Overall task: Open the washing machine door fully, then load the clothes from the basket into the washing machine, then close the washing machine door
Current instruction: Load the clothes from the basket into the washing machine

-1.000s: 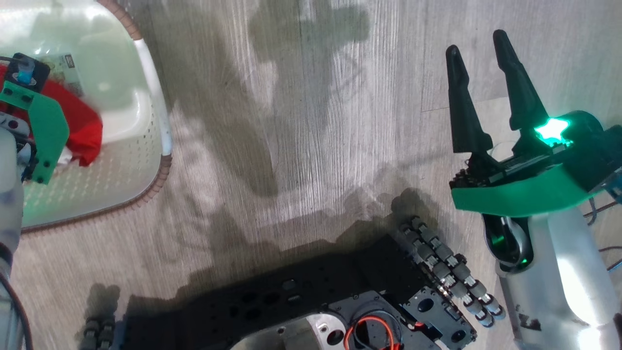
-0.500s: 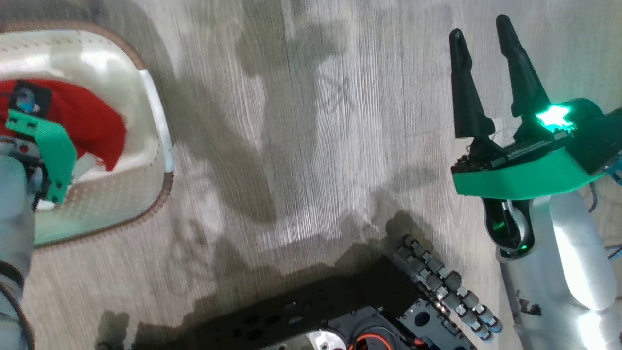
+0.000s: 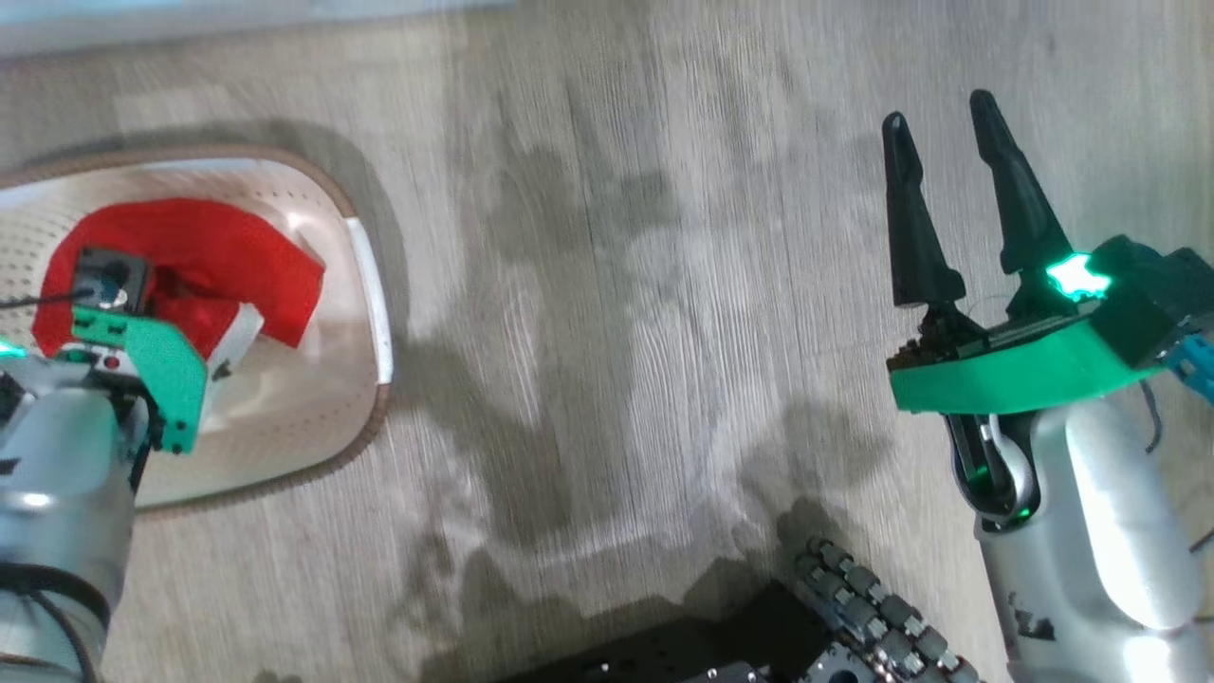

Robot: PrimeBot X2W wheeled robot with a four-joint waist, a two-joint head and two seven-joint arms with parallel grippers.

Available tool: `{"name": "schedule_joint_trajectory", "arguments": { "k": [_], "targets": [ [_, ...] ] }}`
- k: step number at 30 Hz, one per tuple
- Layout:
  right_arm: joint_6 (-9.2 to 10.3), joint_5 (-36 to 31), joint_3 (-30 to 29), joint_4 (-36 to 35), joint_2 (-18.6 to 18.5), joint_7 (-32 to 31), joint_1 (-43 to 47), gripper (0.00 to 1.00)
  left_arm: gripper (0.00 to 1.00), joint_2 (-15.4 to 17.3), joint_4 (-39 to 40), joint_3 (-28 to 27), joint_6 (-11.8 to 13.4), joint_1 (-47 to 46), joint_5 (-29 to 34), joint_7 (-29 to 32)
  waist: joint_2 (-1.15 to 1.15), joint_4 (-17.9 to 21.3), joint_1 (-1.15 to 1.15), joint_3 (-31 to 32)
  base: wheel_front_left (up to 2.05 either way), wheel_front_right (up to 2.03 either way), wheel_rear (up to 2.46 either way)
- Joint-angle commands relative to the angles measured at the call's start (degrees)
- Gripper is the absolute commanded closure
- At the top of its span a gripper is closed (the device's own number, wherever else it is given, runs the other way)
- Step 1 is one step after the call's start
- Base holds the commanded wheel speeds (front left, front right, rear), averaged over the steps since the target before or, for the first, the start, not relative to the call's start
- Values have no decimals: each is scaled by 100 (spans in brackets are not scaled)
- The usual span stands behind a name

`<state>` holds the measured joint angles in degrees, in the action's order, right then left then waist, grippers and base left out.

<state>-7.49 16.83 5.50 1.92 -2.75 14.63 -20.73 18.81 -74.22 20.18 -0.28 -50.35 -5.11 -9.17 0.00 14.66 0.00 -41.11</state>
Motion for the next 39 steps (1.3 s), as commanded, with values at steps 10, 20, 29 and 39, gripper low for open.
{"name": "schedule_joint_trajectory", "arguments": {
  "k": [10, 20, 29, 39],
  "targets": [
    [0, -154, -17, 15, -12, 37, 415, 0, 100, 72, 494, -292, 220, 508, -258, -575, 0, -247, 0, 963, 0, 0, 0],
    [0, -287, -85, 158, -12, 37, 644, 0, 100, 110, 2989, -685, 606, 1623, -255, -582, 0, -509, 0, 1682, 0, 0, 0],
    [0, -382, -68, 242, -12, 37, 833, 0, 100, -184, 4988, -1083, 717, 2326, -58, -582, 0, -672, 0, 2192, 0, 0, 0],
    [0, -386, -125, 294, -12, 37, 1058, 0, 100, -754, 6332, -1509, 537, 3088, -13, -583, 0, -713, 0, 2687, 0, 0, 0]
  ]
}}
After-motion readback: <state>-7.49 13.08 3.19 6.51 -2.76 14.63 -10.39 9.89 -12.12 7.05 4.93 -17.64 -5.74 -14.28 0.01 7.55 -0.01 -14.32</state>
